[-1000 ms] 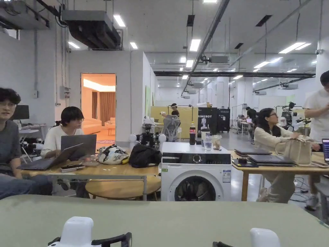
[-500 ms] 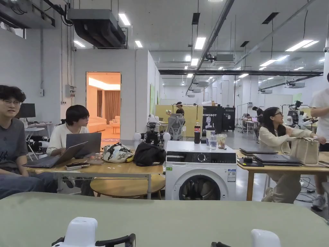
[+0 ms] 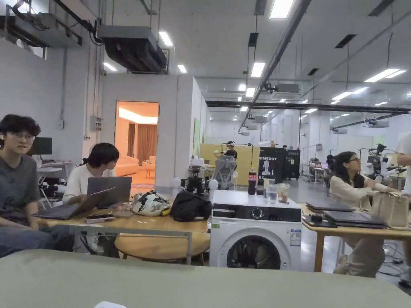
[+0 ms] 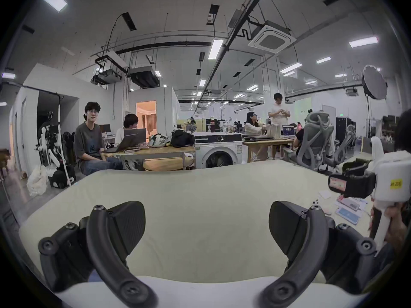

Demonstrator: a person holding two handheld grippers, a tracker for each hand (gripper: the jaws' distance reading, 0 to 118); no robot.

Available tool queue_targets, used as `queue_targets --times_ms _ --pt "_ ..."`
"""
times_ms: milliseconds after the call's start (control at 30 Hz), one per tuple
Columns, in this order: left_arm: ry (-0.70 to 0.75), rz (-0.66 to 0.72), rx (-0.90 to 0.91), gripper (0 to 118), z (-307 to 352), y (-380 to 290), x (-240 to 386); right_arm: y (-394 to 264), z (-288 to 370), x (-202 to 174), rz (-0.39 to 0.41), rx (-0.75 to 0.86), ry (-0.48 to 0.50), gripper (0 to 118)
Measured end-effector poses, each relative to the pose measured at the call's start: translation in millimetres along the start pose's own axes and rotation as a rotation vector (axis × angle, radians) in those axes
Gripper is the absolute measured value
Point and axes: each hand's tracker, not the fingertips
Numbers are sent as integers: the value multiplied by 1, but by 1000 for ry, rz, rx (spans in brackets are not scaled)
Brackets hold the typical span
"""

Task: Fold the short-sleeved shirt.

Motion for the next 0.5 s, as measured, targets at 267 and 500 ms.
queue_targets --times_ms 267,500 --pt "-17 7 -32 111 15 -18 1 -15 19 4 25 56 4 107" --pt "-24 45 -47 111 4 -32 2 -26 21 -2 9 57 44 107"
